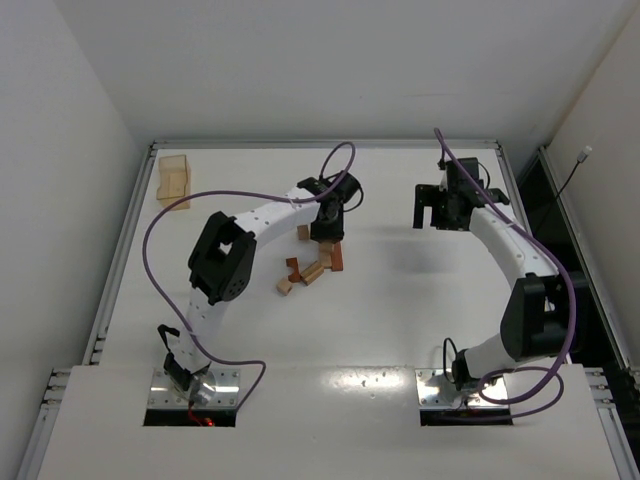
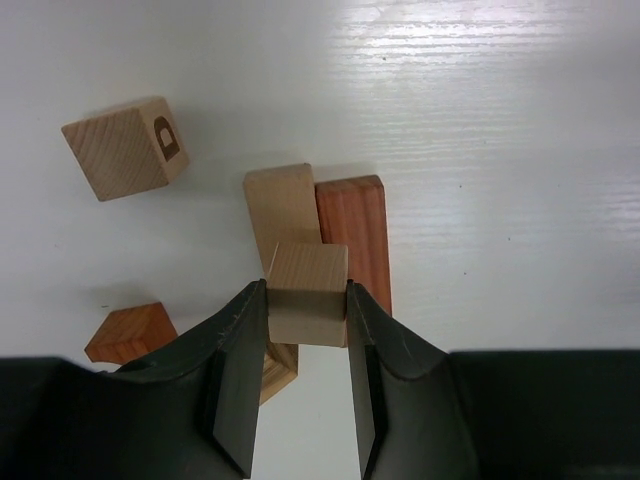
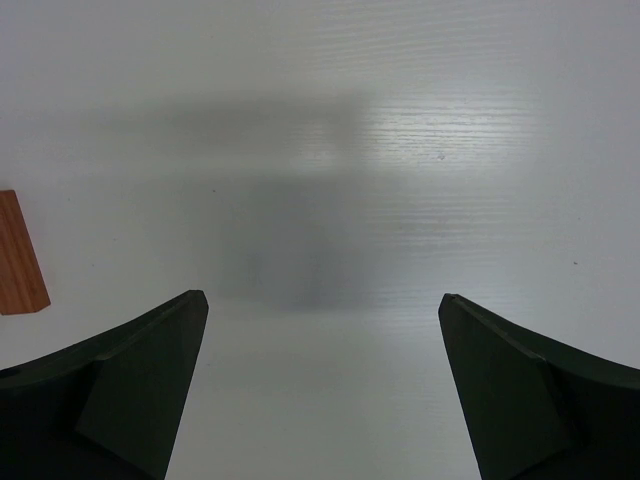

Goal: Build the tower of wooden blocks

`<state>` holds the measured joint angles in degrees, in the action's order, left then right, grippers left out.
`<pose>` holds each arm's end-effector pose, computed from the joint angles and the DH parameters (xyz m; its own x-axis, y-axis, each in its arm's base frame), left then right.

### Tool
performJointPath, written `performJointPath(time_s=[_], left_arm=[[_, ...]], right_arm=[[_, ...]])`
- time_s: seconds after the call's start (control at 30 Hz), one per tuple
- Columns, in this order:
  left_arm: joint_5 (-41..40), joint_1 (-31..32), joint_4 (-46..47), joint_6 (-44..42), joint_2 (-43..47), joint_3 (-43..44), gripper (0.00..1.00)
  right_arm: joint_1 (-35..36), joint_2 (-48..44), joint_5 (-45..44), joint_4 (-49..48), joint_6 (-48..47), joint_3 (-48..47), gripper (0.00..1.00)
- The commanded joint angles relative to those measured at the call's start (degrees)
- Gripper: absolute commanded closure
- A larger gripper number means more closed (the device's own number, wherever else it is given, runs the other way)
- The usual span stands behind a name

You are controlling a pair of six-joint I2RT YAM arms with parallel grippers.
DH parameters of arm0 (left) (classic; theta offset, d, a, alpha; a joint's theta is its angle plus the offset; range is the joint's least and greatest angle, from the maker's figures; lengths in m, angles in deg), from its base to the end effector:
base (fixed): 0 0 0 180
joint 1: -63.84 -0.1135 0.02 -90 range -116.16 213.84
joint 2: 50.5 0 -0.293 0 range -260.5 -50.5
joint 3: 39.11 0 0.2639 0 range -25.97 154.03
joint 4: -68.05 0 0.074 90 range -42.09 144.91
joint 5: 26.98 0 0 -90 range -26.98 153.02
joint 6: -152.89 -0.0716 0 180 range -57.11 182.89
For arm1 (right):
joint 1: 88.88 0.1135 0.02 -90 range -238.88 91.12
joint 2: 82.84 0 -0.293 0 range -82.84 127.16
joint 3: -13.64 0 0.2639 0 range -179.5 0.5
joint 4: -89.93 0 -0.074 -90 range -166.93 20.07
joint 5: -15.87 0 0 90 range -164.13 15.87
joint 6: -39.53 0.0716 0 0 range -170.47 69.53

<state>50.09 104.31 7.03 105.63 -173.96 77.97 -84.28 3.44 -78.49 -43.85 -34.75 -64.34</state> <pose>0.3901 -0.3117 0.1959 -0.9007 -0.1010 -0.4224 -0.0601 0.9922 -0.1091 0.3458 0.0224 0.2494 -0.7911 0.2074 -0.5755 0.1853 0.9778 0.0977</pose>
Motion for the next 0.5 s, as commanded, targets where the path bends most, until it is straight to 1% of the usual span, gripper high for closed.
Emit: performJointPath(time_s=[0.0,0.07,0.47], left_arm=[[-1.49,0.23,-0.64,1.20,-0.73,3.11,1.00],[-2.10,0.23,-0.64,1.20,-1.25,4.25,1.00],[-2.63,0.75,-0.64,1.20,-1.79,3.73,1.00]], right_arm=[[-0.29,-0.06,0.93,-1.97,1.24,-0.20,0.01],[-0.29,-0.06,0.93,-1.97,1.24,0.41,0.01],[-0.82,-0.06,2.60,-1.97,1.24,0.41,0.01]])
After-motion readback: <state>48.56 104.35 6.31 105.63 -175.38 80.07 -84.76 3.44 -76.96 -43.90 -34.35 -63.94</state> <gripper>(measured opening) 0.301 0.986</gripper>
